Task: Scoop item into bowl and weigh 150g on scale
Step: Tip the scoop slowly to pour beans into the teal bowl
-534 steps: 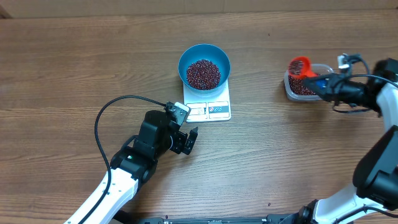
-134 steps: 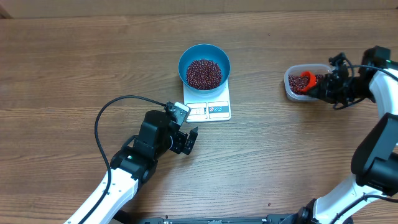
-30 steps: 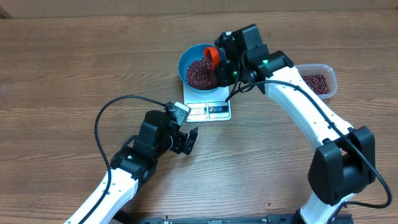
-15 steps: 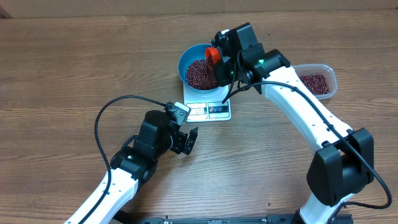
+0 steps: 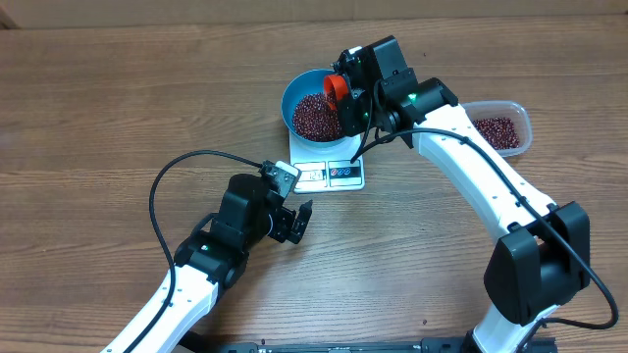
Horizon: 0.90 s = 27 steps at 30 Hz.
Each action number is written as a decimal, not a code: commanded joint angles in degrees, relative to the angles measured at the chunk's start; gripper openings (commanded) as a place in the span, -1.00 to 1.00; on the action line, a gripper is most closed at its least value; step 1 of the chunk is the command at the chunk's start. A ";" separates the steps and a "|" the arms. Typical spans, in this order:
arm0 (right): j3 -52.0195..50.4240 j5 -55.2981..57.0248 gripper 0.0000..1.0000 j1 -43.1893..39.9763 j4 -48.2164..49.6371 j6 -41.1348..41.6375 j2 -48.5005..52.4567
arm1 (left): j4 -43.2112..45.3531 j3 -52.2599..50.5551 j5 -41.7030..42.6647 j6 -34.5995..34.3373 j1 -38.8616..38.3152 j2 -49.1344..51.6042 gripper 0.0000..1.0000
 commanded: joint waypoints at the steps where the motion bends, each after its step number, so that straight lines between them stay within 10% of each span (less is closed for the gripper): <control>1: 1.68 0.55 -0.93 -0.07 0.11 -0.48 -2.14 | 0.00 -0.09 -0.66 -0.33 -0.04 0.39 0.99; 27: 1.97 5.07 -0.93 0.02 0.33 -8.00 -2.14 | 0.00 -0.09 -0.66 -0.33 -0.04 0.39 0.99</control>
